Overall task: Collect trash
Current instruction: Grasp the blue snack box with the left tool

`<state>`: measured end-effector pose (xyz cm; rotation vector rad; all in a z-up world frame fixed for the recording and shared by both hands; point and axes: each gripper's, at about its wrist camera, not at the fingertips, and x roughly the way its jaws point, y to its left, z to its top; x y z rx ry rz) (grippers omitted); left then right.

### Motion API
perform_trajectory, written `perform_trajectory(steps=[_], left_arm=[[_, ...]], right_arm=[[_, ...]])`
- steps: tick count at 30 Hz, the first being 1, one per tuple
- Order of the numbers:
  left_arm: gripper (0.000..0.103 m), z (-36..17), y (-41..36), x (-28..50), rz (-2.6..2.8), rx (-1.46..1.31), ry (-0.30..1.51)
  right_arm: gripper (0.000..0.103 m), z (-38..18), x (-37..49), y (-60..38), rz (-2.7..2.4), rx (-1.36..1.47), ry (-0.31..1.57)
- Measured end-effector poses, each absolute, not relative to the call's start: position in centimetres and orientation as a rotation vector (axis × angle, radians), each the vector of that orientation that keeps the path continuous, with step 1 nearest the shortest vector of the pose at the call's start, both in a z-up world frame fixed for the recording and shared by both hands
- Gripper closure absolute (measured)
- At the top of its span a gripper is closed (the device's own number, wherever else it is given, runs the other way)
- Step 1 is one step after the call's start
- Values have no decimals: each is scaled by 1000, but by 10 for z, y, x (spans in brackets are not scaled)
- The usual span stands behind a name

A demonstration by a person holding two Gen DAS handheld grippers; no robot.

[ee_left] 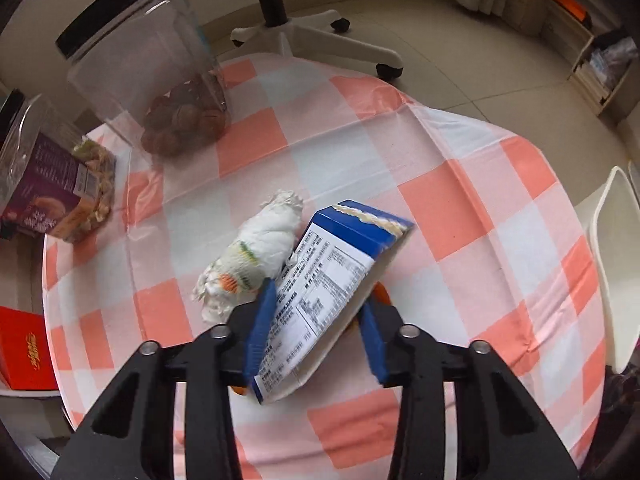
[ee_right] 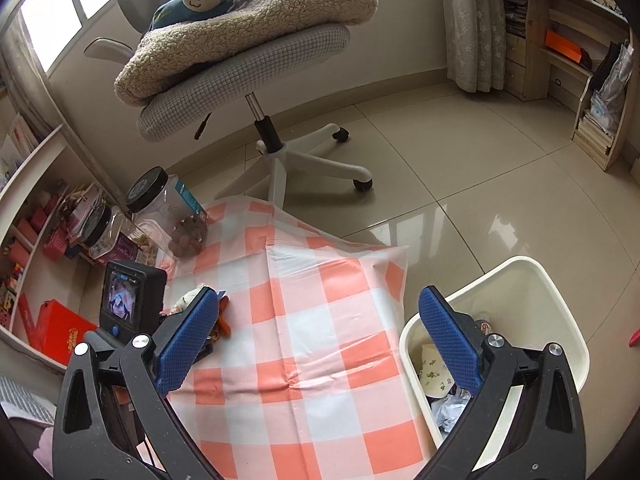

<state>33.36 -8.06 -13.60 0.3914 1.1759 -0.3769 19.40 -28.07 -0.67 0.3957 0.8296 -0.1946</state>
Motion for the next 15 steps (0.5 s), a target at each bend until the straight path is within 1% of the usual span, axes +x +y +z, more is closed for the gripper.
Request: perform_trajectory(steps=[2,5,7,11,15], left_arm=[[78,-122,-65,317,-386,321,1164],[81,-101,-41,283,-417,195,1148],[85,-87,-22,257,-426,98,1136],[87,-70,17,220,-390,-96,1122],[88,-57,49,187,-345,-193,1080]], right_arm=[[7,-10,195,-277,-181,407,849],[7,-15,196,-271,-153,430,874],[7,-17,197,-265,-135,448,888],[7,-28,203,-246,-85,458,933],[7,-47,212,-220,-50,401,1005]])
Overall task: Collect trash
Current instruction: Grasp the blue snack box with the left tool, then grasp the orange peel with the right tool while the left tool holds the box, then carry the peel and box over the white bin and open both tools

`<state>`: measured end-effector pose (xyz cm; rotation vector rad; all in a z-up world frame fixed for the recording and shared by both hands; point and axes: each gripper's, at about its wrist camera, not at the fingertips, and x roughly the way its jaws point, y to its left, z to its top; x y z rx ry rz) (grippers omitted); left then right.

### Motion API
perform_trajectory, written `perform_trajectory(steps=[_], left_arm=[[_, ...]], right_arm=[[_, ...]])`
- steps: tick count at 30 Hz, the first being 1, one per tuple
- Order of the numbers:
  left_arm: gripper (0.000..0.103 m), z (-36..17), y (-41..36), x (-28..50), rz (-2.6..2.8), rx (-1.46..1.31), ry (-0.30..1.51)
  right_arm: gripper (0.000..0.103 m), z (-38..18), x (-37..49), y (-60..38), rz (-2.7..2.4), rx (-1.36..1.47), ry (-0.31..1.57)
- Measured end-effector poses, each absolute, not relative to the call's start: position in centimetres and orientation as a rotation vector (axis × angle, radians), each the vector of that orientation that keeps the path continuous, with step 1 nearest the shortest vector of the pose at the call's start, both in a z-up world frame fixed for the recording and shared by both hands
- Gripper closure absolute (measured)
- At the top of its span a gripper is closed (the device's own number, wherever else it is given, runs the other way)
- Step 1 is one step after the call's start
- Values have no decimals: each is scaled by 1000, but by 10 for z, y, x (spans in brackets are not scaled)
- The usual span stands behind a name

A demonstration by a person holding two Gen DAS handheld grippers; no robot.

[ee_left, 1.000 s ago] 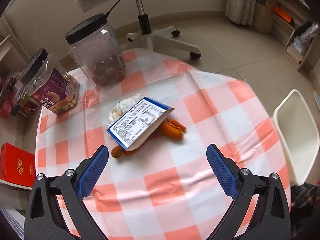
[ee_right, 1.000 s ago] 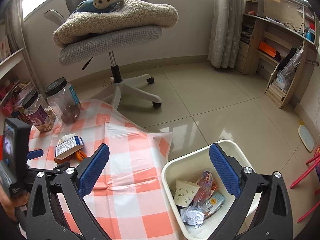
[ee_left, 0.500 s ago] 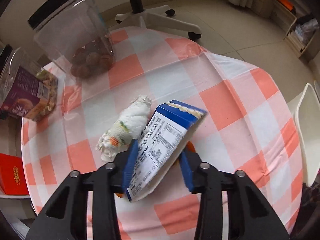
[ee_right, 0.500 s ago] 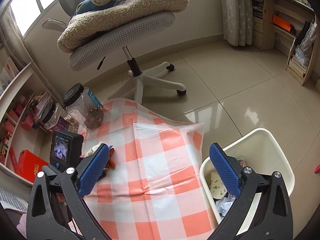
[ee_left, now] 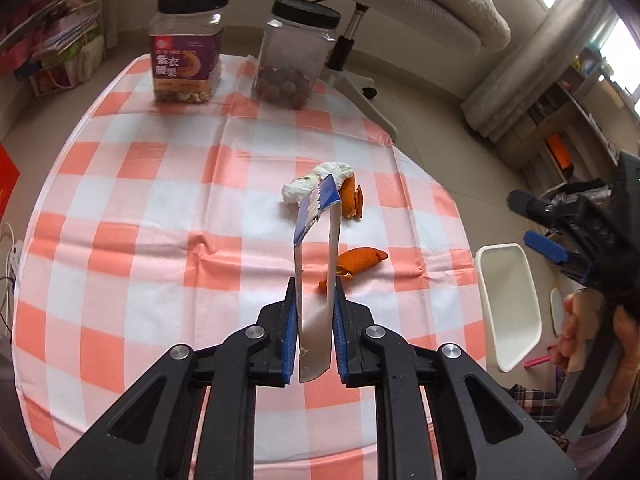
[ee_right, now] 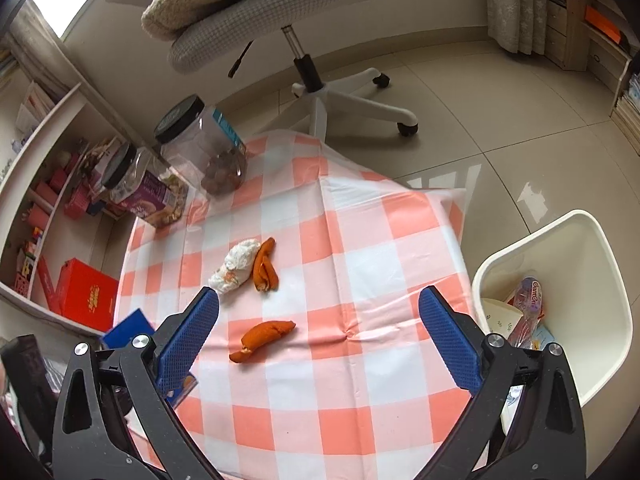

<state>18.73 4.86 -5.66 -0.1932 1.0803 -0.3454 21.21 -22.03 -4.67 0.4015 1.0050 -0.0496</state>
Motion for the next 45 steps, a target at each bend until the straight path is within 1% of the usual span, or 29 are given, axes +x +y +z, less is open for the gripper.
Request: perform_trajectory(steps=[5,9,11,12,13,17,20,21,22,23,24,25,27,31,37,45], left_arm=[[88,-34,68,166,-300,-219,962],[87,-17,76,163,-299,-207,894],[87,-10,80,164,-303,-211,878],[87,-8,83,165,-304,-213,871],[87,-4,84,165,-306,-213,863],[86,4,92,159,-299,-190,838],[86,1,101,159,-274,-195,853],[86,-2,105,160,-266,-202,860],[86,-4,108,161,-257,-208,868],[86,-6,111,161,-249,-212,873],[86,-7,113,162,-240,-215,876],[86,-8,115,163,-232,-217,878],[86,-8,117,163,-221,-217,877],[86,-7,121,164,-204,-216,871],[86,-4,119,162,-204,-219,846],[86,0,108,160,-206,-190,808]], right_arm=[[7,-89,224,-190,-36,369,1135],[8,-124,232,-163,-10,416,1234],[15,-134,236,-148,13,442,1258],[20,-137,238,-139,27,444,1261],[23,-139,240,-131,36,435,1260],[30,-155,249,-108,51,410,1284],[30,-160,255,-101,29,375,1260],[34,-159,257,-99,27,352,1242],[49,-158,258,-96,30,323,1226],[59,-158,260,-94,24,282,1213],[76,-159,262,-93,22,252,1206],[82,-161,263,-94,30,234,1205],[87,-161,263,-97,42,220,1200],[88,-150,258,-106,91,281,1184],[88,-103,246,-111,181,344,1067],[88,-49,221,-113,237,335,913]])
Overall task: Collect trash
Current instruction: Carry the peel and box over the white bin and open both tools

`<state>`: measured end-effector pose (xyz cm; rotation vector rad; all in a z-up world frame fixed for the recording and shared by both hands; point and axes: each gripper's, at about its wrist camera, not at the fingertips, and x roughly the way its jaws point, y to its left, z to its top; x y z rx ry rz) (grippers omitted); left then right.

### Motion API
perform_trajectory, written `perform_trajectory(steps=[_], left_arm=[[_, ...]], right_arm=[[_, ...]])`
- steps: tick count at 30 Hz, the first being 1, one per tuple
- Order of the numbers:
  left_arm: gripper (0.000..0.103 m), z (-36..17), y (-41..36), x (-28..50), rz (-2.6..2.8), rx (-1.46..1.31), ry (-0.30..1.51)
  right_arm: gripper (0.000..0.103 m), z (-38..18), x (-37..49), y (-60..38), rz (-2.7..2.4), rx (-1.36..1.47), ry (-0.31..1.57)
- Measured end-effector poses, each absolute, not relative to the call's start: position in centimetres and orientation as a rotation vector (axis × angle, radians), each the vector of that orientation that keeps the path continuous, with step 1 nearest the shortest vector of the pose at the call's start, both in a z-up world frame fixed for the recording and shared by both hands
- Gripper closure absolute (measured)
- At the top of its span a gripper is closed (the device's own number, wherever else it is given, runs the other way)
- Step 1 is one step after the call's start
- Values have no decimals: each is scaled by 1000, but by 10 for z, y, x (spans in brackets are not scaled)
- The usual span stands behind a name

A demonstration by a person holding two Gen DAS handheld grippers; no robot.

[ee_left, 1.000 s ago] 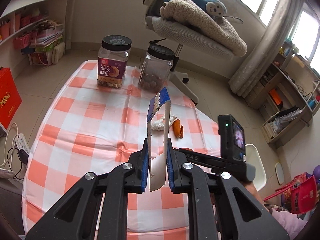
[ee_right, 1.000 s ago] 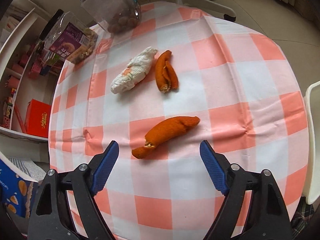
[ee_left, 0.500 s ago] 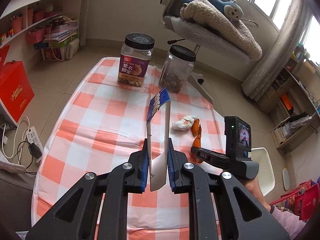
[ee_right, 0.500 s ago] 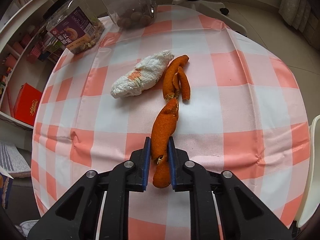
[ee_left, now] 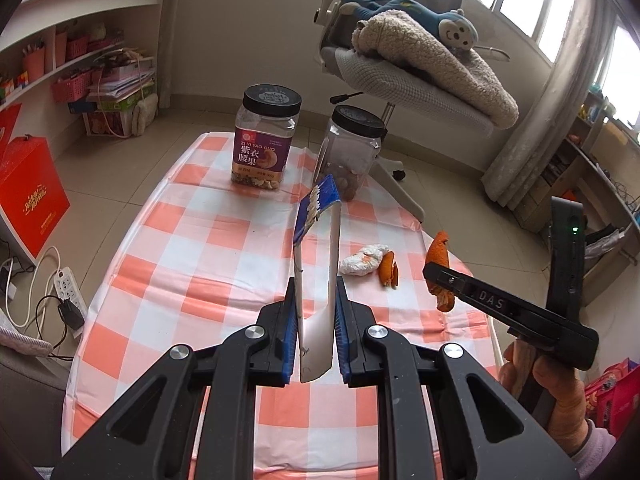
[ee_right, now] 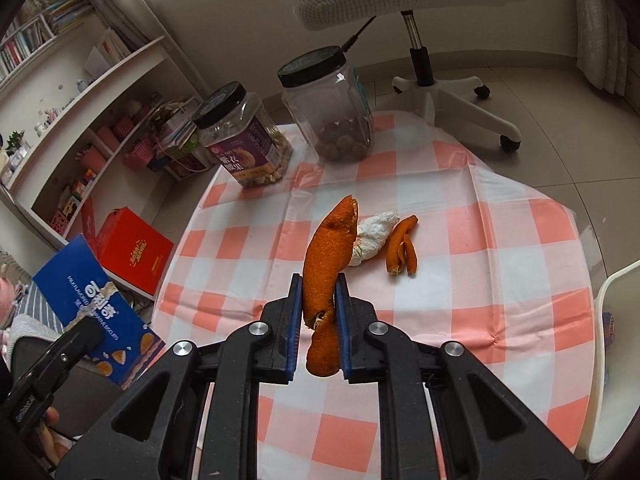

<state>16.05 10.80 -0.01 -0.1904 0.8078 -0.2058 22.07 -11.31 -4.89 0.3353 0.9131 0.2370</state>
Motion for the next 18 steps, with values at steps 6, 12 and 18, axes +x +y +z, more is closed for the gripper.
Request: perform_trajectory(steps=[6,12,18], left_arm=[[86,5,94,157,-210,-161,762],[86,12,76,150,-214,-144,703],[86,16,53,145,-227,-115,656]], right_arm=[[88,-27,198,-114,273,294,854],[88,-11,179,-115,268,233,784],[88,0,164,-122,247,177,727]])
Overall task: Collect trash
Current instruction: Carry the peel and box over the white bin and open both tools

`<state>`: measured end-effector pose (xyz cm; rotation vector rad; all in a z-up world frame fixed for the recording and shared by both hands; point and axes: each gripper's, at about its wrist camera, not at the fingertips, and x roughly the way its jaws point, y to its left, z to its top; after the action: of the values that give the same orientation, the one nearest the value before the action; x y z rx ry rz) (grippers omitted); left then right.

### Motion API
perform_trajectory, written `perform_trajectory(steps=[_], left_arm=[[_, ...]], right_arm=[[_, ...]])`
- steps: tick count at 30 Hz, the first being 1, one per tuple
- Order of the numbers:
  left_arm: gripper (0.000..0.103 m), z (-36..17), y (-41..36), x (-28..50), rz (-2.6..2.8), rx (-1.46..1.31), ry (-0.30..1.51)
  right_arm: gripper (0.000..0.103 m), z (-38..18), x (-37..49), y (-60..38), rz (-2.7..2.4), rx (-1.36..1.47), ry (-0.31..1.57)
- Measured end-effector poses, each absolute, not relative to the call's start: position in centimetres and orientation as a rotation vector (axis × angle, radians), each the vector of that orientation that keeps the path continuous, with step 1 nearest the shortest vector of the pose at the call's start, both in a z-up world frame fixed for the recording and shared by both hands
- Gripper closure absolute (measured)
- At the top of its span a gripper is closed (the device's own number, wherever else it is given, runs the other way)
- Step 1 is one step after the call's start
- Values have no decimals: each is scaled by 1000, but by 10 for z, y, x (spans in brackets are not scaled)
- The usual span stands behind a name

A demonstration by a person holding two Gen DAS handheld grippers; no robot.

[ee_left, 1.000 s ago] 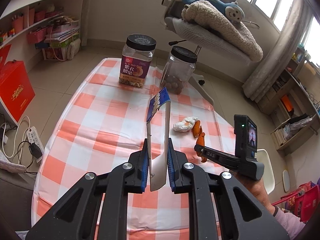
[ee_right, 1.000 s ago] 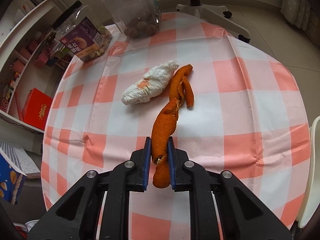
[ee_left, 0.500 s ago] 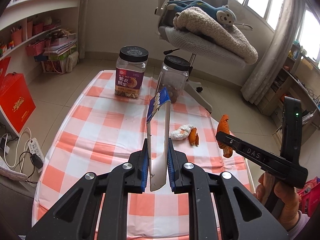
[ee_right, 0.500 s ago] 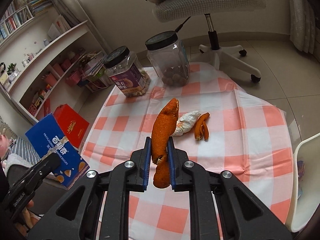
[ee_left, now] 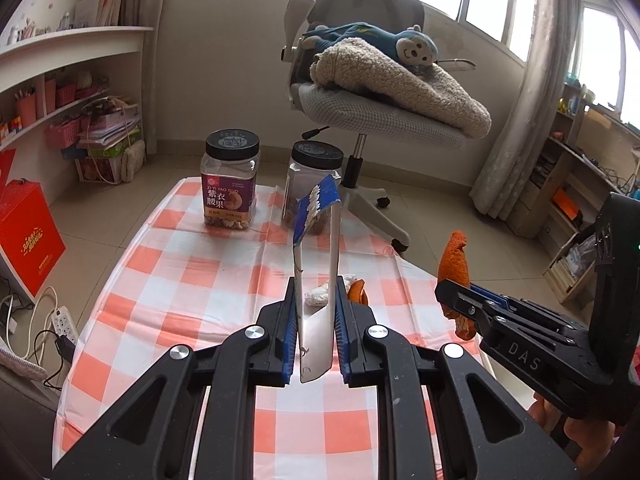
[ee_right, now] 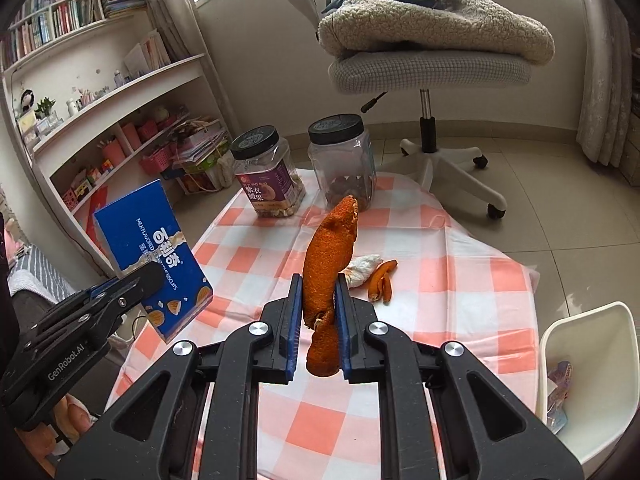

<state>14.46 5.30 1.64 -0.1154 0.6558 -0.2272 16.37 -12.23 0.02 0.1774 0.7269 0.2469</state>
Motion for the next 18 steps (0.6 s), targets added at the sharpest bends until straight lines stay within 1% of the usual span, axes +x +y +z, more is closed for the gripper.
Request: perform_trajectory(steps=[18], left_arm=[[85,17,-6,140,-302,-72,619]], right_arm=[[88,14,137,-169,161,173,663]])
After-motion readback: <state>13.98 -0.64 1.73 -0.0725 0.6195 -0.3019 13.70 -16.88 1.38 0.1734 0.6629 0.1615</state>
